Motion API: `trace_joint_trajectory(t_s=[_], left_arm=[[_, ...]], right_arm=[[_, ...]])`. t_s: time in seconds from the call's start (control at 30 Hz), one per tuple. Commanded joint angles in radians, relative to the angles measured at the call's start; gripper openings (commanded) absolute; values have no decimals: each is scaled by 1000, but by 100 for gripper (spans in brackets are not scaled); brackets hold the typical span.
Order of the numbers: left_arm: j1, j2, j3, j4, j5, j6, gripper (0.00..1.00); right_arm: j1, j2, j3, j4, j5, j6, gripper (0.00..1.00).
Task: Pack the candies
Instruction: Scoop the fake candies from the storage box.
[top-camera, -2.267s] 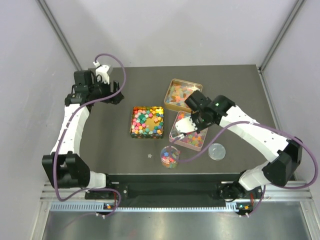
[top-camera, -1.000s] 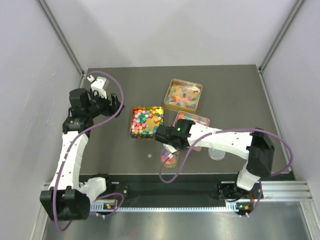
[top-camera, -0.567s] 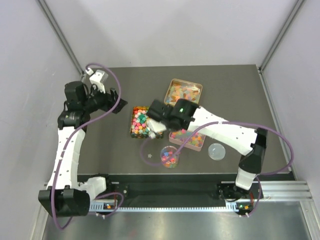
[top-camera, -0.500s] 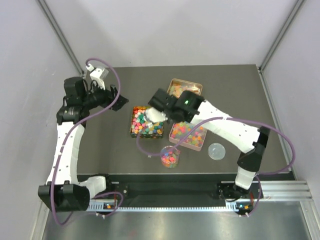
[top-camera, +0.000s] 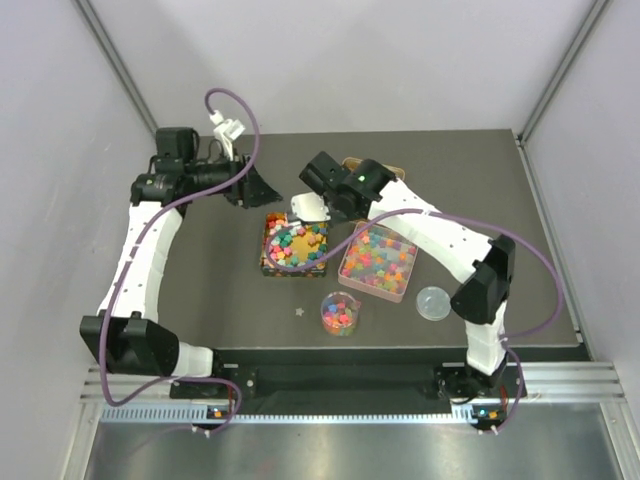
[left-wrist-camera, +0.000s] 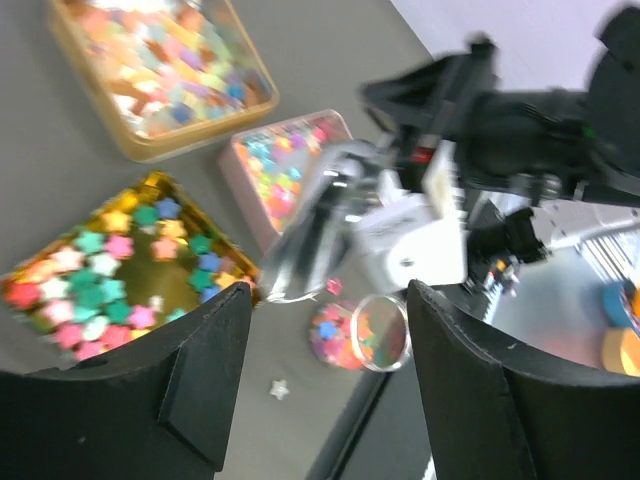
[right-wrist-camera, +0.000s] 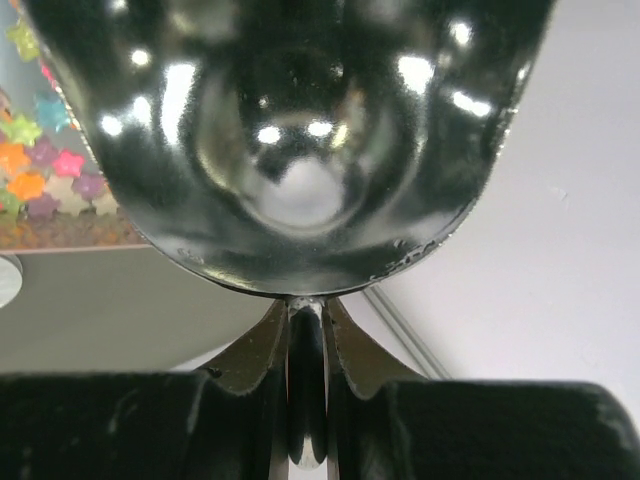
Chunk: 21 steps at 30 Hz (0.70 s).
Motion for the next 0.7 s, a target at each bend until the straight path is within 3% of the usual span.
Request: trace_joint_trajectory(t_s=[0.0, 0.27, 0.67], left_arm=[[-67, 0, -21, -2, 6, -25, 68], [-67, 92, -28, -21, 0, -6, 66], [-70, 253, 38, 51, -11, -36, 66]], right_arm=[[-25, 14, 93, 83, -58, 11, 0], [-27, -36, 133, 134, -126, 56, 0], [-25, -134, 228, 105, -351, 76, 0]])
